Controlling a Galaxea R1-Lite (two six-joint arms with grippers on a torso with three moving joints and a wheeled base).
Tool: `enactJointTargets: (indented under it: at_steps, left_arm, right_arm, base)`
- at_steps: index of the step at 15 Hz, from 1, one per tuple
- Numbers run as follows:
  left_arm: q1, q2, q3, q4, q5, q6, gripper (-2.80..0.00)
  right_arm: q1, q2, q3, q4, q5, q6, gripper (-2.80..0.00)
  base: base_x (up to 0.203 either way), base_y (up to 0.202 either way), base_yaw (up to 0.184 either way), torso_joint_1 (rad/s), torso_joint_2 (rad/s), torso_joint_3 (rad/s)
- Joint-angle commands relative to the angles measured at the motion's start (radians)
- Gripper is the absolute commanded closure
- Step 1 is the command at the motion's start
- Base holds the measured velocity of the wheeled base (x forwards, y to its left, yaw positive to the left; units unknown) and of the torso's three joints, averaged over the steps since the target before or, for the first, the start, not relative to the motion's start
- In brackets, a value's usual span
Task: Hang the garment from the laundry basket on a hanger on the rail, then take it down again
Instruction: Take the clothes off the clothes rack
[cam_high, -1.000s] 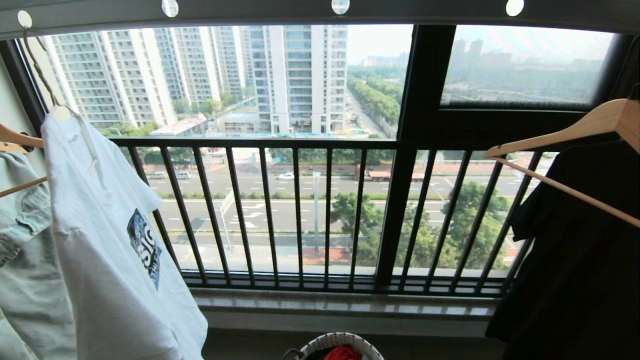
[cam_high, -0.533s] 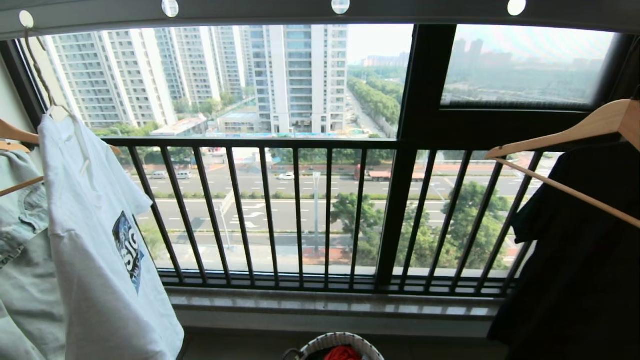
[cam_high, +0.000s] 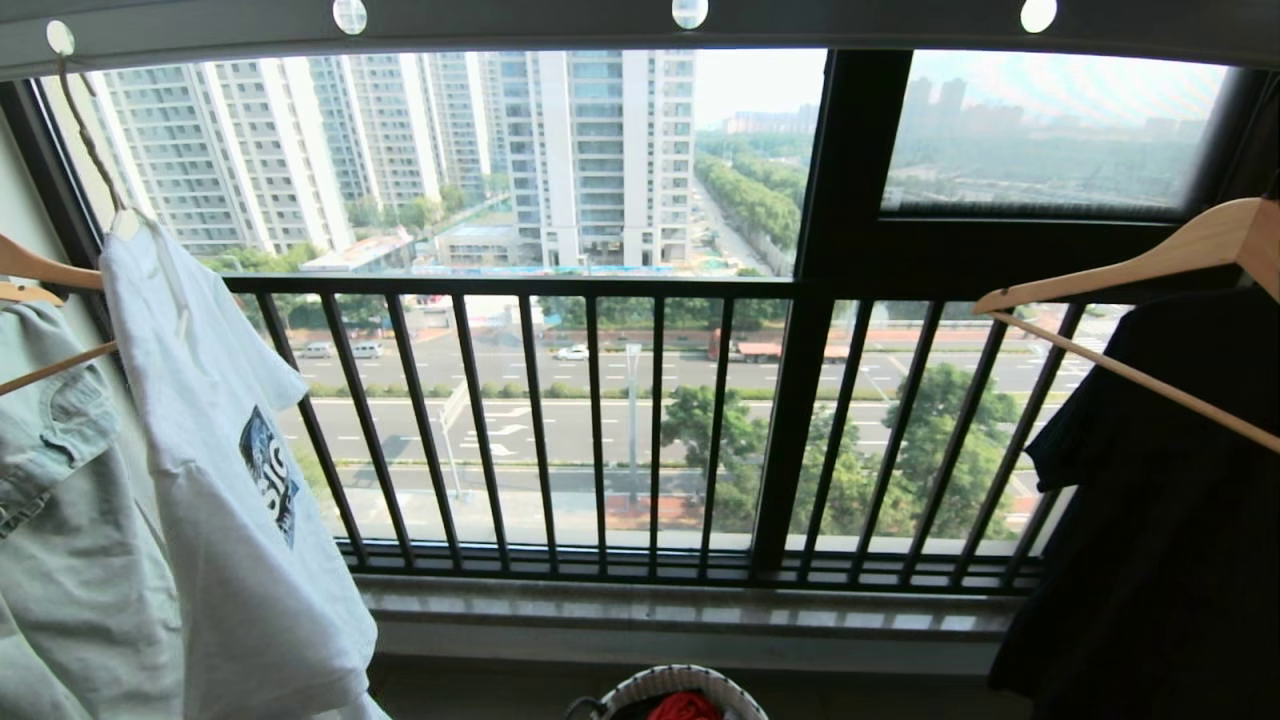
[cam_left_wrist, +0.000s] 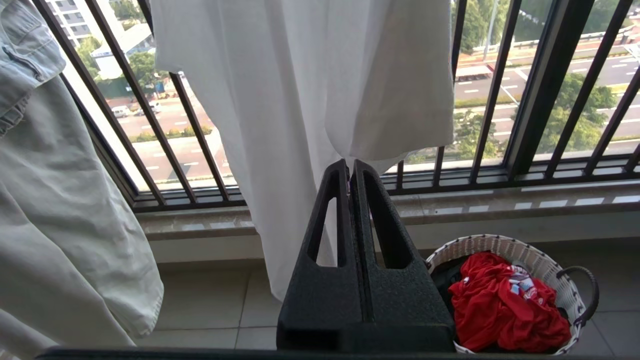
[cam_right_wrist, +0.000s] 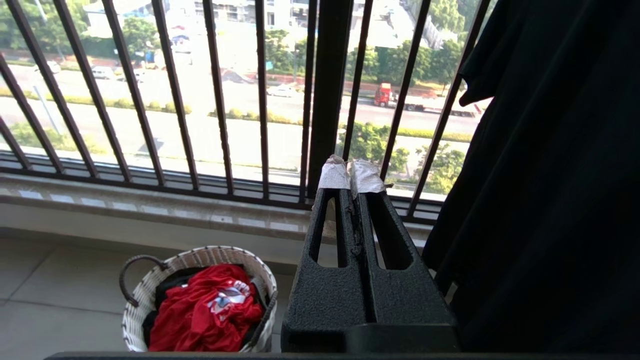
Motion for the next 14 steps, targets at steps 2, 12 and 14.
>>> enactJointTargets:
  at_steps: [2, 12, 14]
  left_arm:
    - [0.000, -0.001, 0.000, -0.001, 0.002, -0.019, 0.00]
    - [-0.001, -0.001, 0.000, -0.001, 0.023, -0.056, 0.00]
    - [0.000, -0.001, 0.000, -0.001, 0.023, -0.056, 0.00]
  right_arm:
    - [0.000, 0.000, 0.002, 0.000, -0.001, 0.000, 0.00]
    - [-0.001, 0.000, 0.002, 0.000, -0.001, 0.000, 0.00]
    - [-0.001, 0.000, 0.002, 0.000, -0.001, 0.002, 0.00]
  base:
    - [0.000, 0.000, 0.000, 0.000, 0.00, 0.000]
    - [0.000, 0.000, 0.000, 0.000, 0.00, 0.000]
    - [0.000, 0.000, 0.000, 0.000, 0.00, 0.000]
